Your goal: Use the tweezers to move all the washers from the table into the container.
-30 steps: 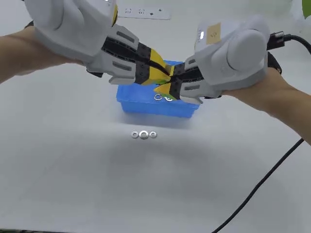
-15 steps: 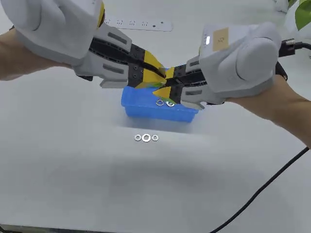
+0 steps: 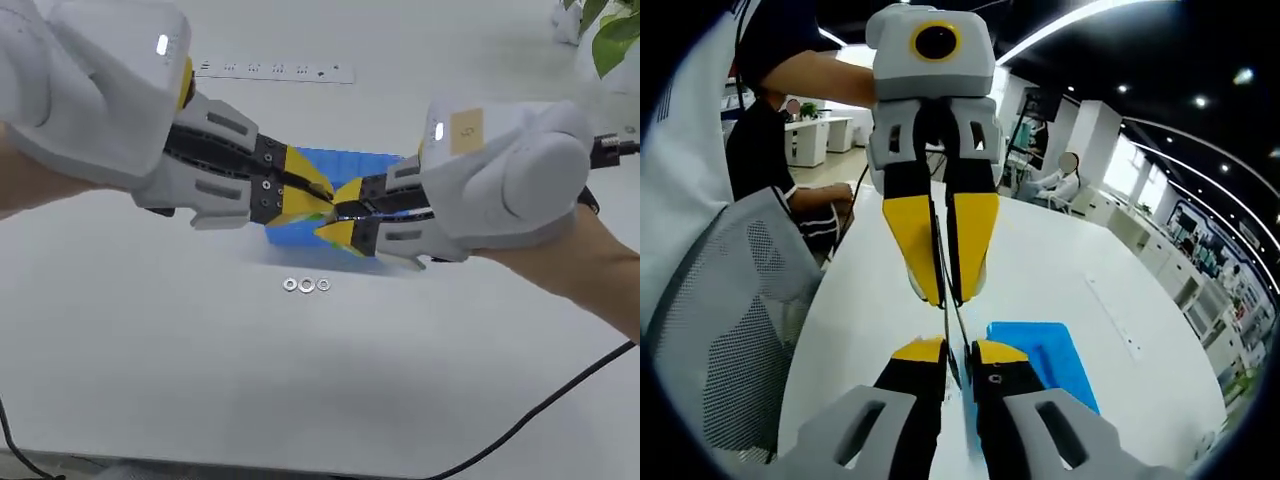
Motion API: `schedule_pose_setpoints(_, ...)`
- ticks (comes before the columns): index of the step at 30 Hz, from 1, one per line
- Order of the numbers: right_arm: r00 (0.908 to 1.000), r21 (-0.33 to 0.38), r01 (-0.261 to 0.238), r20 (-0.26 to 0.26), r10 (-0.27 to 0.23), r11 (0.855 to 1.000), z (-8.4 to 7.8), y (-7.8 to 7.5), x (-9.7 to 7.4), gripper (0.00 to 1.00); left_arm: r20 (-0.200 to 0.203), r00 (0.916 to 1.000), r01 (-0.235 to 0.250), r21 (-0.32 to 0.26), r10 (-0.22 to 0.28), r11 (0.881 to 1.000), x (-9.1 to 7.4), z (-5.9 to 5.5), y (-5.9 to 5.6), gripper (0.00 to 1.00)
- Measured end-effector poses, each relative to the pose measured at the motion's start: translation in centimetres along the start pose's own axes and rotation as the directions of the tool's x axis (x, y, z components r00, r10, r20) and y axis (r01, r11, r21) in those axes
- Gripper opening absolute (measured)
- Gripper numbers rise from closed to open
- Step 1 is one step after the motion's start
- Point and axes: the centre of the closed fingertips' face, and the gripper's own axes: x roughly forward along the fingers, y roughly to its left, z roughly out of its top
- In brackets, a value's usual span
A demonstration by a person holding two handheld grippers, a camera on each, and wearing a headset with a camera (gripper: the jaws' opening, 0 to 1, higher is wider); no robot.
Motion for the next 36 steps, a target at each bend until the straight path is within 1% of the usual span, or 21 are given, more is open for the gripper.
schedule_pose_setpoints(2, 1.0, -0.009, -0.009, -0.003, 0.009, 1.0, -0.1, 0.7, 0.0, 0.11, -0.001, 1.0, -0.001, -0.005, 0.001, 1.0, 0.0, -0.1, -0.5, 0.07)
schedule_pose_setpoints(6, 0.9997, -0.009, -0.024, -0.007, 0.024, 1.0, -0.4, 1.5, 0.4, 0.11, -0.005, 1.0, 0.001, -0.019, -0.001, 1.0, 0.0, -0.3, -1.1, 0.07)
schedule_pose_setpoints(12, 0.9991, -0.001, -0.042, -0.006, 0.042, 0.999, -0.9, 2.1, 0.8, 0.11, -0.012, 0.9999, 0.002, -0.043, -0.003, 0.999, -0.1, -1.0, -1.6, 0.07)
schedule_pose_setpoints(21, 0.9984, 0.006, -0.057, -0.003, 0.057, 0.998, -1.8, 2.0, 1.6, 0.11, -0.016, 0.9998, 0.013, -0.079, -0.014, 0.997, 0.4, -2.1, -1.3, 0.07)
schedule_pose_setpoints(24, 0.9979, 0.019, -0.065, -0.001, 0.065, 0.998, -2.4, 2.1, 2.1, 0.11, -0.024, 0.9994, 0.022, -0.096, -0.024, 0.995, 0.8, -2.8, -1.3, 0.07)
schedule_pose_setpoints(28, 0.9974, 0.028, -0.071, -0.009, 0.071, 0.997, -3.5, 2.2, 2.9, 0.11, -0.043, 0.9983, 0.033, -0.105, -0.038, 0.994, 1.4, -3.8, -1.3, 0.07)
schedule_pose_setpoints(30, 0.9974, 0.038, -0.071, -0.014, 0.071, 0.997, -3.9, 2.1, 3.2, 0.11, -0.053, 0.9977, 0.035, -0.111, -0.041, 0.993, 1.8, -4.3, -1.1, 0.07)
schedule_pose_setpoints(31, 0.9969, 0.051, -0.076, -0.015, 0.077, 0.996, -4.2, 2.1, 3.4, 0.11, -0.052, 0.9976, 0.04, -0.121, -0.047, 0.992, 2.0, -4.5, -1.0, 0.07)
schedule_pose_setpoints(36, 0.9967, 0.073, -0.076, -0.021, 0.078, 0.994, -5.1, 1.4, 4.0, 0.11, -0.063, 0.9966, 0.045, -0.123, -0.053, 0.991, 2.7, -5.3, -0.3, 0.07)
